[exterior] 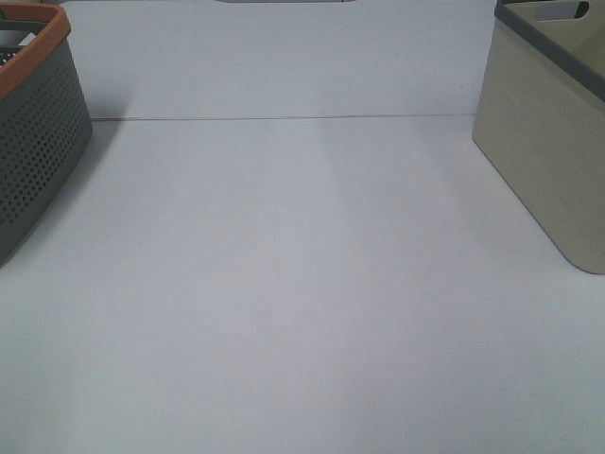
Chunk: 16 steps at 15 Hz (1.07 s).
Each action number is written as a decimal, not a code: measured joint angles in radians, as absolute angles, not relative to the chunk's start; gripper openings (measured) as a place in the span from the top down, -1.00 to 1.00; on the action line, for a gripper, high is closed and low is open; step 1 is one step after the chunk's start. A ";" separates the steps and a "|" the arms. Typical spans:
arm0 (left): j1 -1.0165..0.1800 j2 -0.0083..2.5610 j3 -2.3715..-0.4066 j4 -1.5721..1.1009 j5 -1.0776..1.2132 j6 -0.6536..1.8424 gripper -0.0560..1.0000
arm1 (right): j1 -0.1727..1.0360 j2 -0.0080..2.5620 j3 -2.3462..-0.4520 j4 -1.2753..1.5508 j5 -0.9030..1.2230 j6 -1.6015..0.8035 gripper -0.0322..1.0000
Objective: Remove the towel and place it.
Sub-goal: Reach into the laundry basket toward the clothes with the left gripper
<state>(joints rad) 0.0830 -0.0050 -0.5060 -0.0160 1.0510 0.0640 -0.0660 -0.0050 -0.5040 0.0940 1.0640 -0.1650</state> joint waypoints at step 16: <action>0.083 0.245 -0.630 -0.015 1.158 0.190 -0.98 | -0.066 -0.005 -0.504 0.094 1.064 -0.165 -0.23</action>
